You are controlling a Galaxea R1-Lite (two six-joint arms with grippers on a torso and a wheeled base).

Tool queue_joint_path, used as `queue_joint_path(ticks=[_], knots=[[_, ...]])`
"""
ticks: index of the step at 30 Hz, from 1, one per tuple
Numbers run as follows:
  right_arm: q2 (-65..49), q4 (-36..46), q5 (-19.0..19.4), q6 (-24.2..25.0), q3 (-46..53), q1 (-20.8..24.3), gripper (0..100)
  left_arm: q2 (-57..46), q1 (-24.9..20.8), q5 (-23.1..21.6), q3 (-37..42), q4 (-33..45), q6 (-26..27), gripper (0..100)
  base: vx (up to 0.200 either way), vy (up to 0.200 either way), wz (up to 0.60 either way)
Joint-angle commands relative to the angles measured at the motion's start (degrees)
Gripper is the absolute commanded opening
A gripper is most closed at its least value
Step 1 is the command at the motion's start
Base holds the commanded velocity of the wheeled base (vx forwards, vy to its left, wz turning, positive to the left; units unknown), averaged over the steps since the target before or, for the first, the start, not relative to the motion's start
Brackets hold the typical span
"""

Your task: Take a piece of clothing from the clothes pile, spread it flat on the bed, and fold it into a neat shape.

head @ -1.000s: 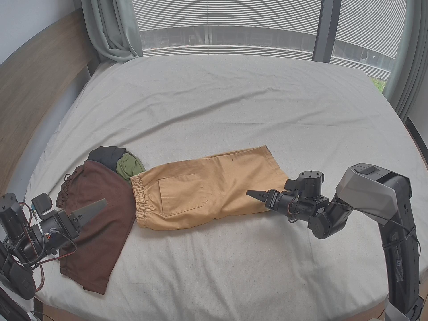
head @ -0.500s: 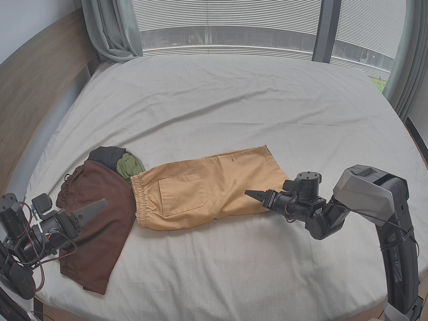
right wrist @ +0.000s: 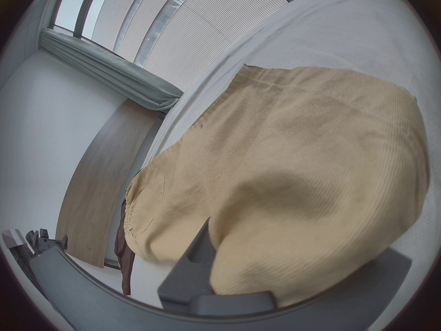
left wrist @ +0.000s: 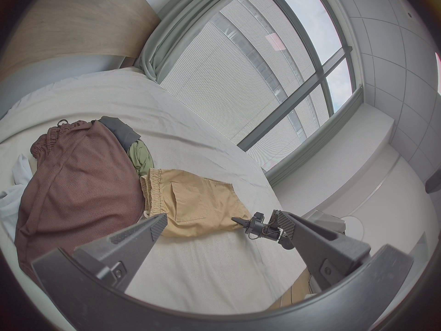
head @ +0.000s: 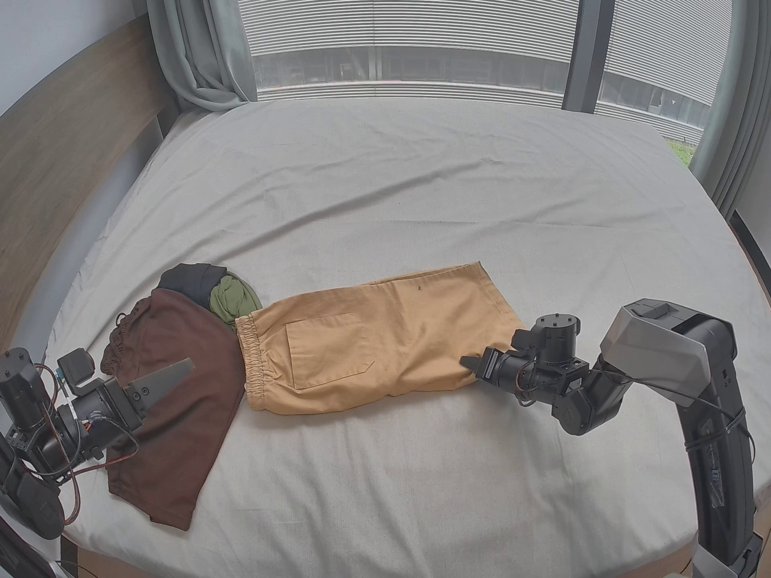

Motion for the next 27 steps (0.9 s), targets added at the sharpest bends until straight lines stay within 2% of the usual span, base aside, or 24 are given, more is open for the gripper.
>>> queue_joint_path(ticks=[1,13,17,23,27], knots=[[-2.72,-0.07,0.05,-1.26,3.16,-0.37,0,0.14,0.02,-0.02,1.01,-0.01,-0.03,100,0.0,0.0,0.0],[-10.45,0.2,-0.13,-4.25,13.7,-0.37,0,0.4,0.02,-1.69,1.01,0.08,0.5,100,0.0,0.0,0.0],[-14.58,0.64,-0.74,-6.27,20.38,-0.54,0,0.93,0.11,-1.87,1.01,0.17,3.05,100,0.0,0.0,0.0],[-17.74,0.02,-1.62,-6.54,27.5,-1.25,0,1.02,-0.15,-1.96,1.01,0.08,3.13,100,0.0,0.0,0.0],[-20.21,-0.07,-1.62,-9.17,35.15,-2.3,0,1.1,-0.68,-2.05,1.01,0.17,3.13,100,0.0,0.0,0.0]])
